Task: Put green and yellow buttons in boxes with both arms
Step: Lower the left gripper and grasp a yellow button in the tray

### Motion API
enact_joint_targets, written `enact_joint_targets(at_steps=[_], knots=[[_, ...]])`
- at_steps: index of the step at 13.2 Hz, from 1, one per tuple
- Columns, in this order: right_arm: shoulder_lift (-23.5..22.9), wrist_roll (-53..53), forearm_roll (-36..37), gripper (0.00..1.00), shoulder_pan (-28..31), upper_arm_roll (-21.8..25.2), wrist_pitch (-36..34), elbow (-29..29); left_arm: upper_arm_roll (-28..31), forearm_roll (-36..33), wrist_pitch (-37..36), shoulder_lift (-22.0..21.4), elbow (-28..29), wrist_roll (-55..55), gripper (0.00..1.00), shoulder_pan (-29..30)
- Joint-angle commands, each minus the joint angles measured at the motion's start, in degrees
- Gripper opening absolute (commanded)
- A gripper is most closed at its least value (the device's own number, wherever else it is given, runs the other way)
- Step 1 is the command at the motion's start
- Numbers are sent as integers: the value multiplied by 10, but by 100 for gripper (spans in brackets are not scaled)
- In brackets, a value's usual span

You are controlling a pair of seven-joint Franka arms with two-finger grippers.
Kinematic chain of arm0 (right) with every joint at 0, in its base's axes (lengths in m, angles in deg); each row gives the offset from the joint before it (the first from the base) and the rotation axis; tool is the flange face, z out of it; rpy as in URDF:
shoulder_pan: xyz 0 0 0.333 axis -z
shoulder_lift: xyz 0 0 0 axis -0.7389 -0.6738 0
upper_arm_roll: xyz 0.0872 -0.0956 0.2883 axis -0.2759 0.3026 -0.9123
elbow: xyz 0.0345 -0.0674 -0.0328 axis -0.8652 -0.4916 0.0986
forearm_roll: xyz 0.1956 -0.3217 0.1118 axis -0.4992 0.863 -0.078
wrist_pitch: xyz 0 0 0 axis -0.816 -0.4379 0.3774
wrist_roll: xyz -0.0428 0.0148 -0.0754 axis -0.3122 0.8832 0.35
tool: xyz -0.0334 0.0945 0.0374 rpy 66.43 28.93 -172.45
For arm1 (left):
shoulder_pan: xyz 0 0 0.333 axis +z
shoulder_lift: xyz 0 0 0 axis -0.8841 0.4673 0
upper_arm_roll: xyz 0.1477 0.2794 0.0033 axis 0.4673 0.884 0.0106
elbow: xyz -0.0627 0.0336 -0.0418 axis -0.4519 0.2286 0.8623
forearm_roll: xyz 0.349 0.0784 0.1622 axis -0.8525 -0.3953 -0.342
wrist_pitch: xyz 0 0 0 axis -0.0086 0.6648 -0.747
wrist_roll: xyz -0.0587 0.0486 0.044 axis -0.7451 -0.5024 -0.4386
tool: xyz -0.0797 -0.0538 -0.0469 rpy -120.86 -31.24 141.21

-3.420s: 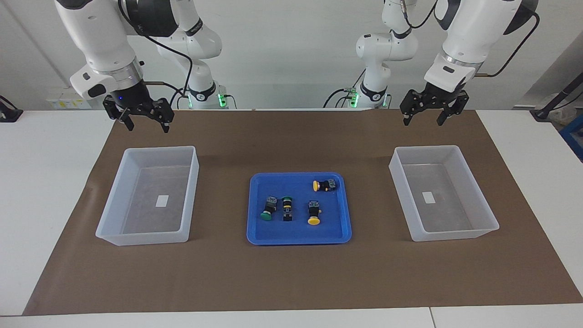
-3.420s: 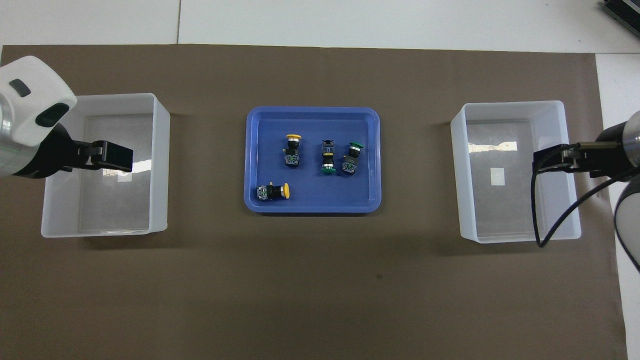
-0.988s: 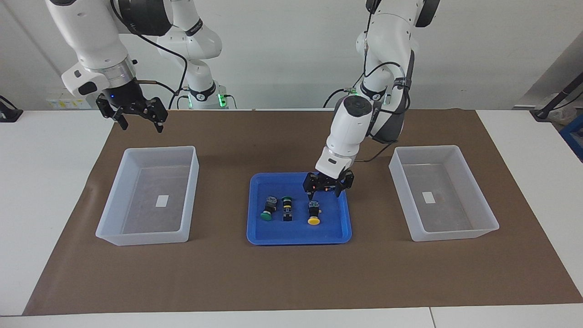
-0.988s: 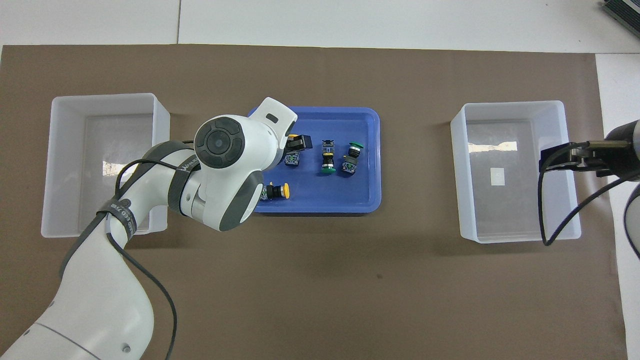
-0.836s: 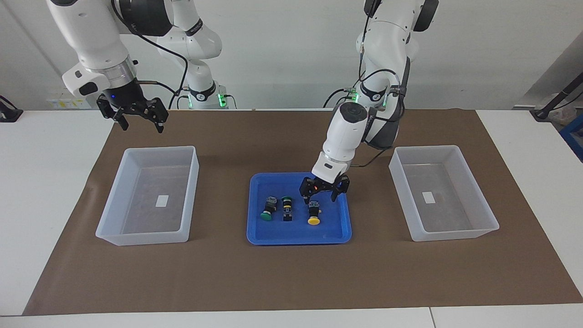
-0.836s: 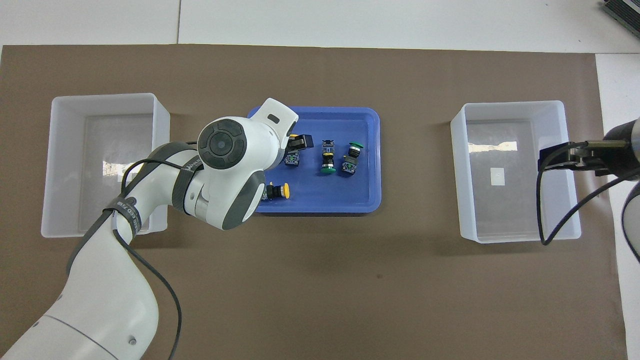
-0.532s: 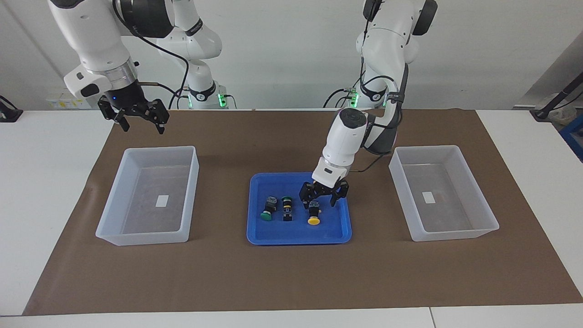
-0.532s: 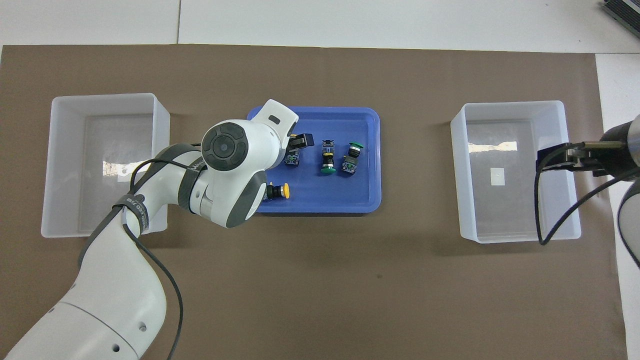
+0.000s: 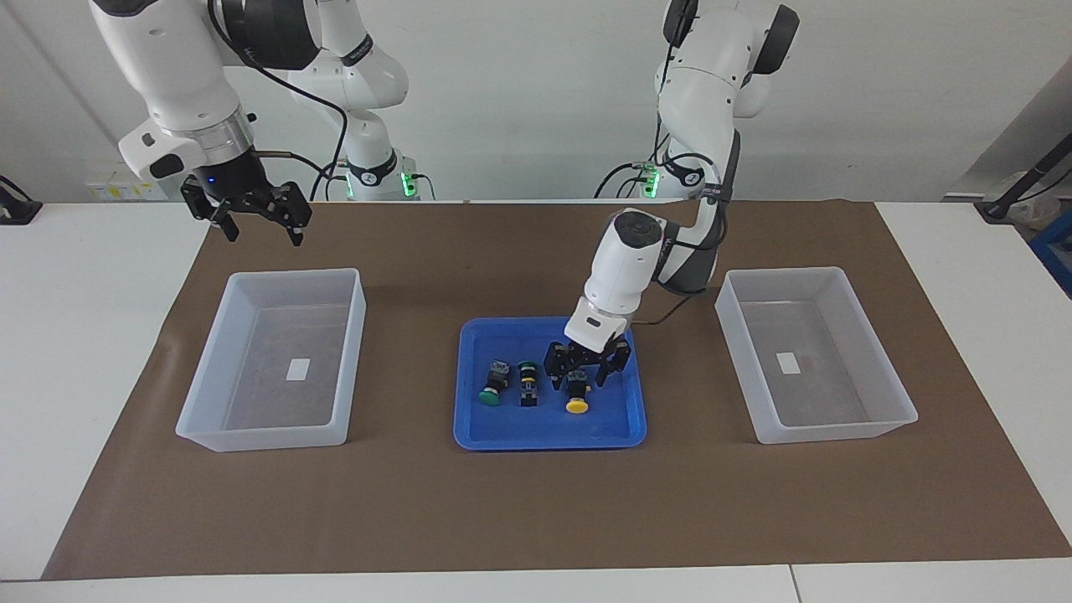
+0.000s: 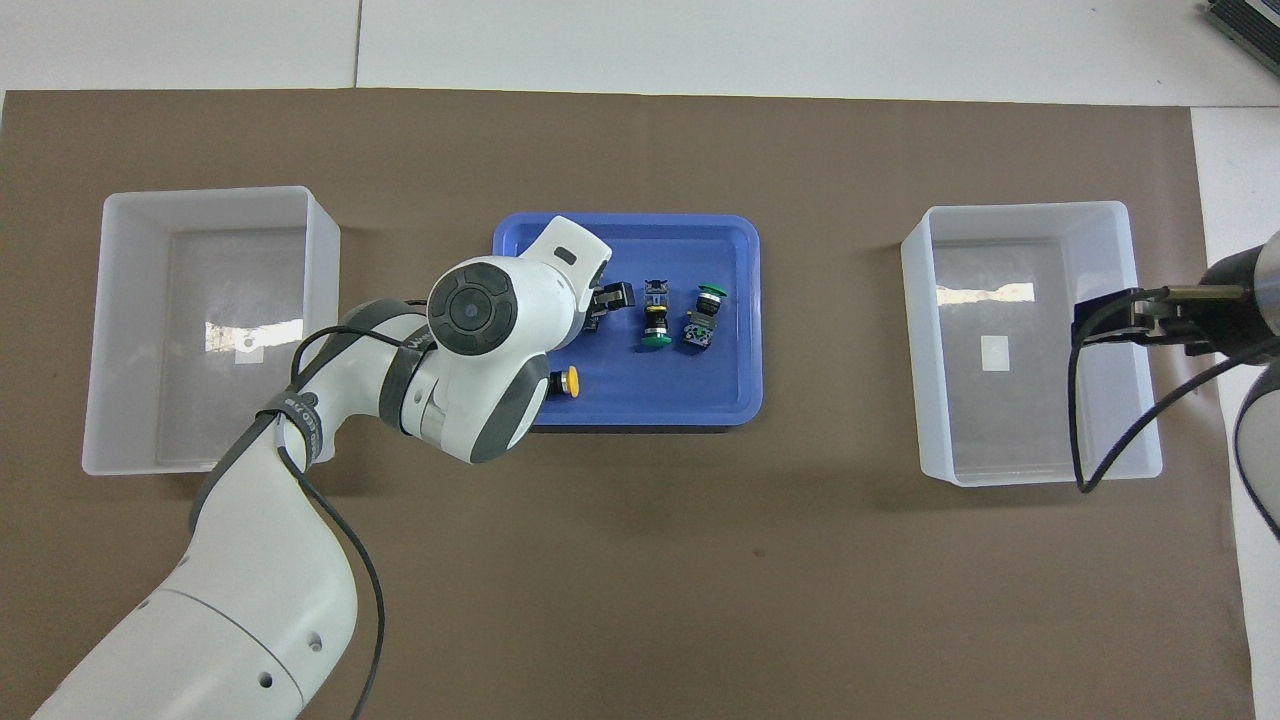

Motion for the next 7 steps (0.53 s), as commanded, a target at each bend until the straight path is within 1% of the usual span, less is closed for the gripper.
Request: enact_joint_targets(at_steps=[1,2,3,5,7], knots=[[20,8,-2,100,1,-3,14,-24,7,-5,18,-6,23,-1,74,-8],[20,8,-2,100,1,-3,14,-25,7,-6,23,-7,30,-1,69,-8],[20,6,-2,100,1,-3,14,-26,7,-6,25,-8,33,-1,62,-8],[20,5,-2,100,1,-3,14,-27,7,-6,25,-10,36,-1,44,-8],[20,6,-2,100,2,-3,14,-27,7,-6,24,-10,36,0,17,-8]])
